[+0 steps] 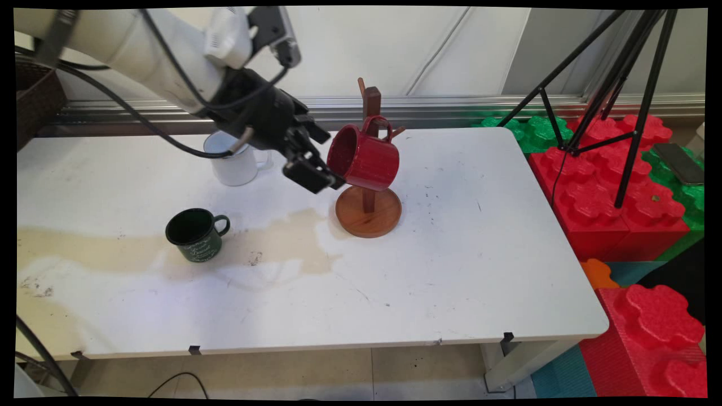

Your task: Pick up the red mug from the rack

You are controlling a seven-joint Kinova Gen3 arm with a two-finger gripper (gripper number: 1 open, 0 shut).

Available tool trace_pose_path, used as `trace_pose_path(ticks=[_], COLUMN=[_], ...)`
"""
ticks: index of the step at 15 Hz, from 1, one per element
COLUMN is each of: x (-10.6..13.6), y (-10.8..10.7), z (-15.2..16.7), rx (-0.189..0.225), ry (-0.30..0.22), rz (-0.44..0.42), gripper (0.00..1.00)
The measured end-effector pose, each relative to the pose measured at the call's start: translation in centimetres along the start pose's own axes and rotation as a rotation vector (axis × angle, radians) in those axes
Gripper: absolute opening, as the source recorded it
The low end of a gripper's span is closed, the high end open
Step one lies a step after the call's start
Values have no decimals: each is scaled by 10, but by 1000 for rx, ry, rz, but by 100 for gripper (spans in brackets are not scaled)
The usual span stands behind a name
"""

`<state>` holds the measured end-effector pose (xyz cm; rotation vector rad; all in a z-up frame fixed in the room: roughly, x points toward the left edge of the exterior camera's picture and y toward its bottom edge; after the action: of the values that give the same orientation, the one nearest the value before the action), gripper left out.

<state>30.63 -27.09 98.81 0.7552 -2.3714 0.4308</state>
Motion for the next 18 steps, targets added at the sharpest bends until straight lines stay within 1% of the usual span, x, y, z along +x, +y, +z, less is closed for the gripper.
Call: trace_pose_path(ticks=[8, 12, 18], x=[1, 0, 0], y=[3, 4, 6], z=[40, 58, 75], rx=[-22, -22, -22], ry=[20, 38, 62], rz=[-73, -110, -143], gripper=[100, 100, 100])
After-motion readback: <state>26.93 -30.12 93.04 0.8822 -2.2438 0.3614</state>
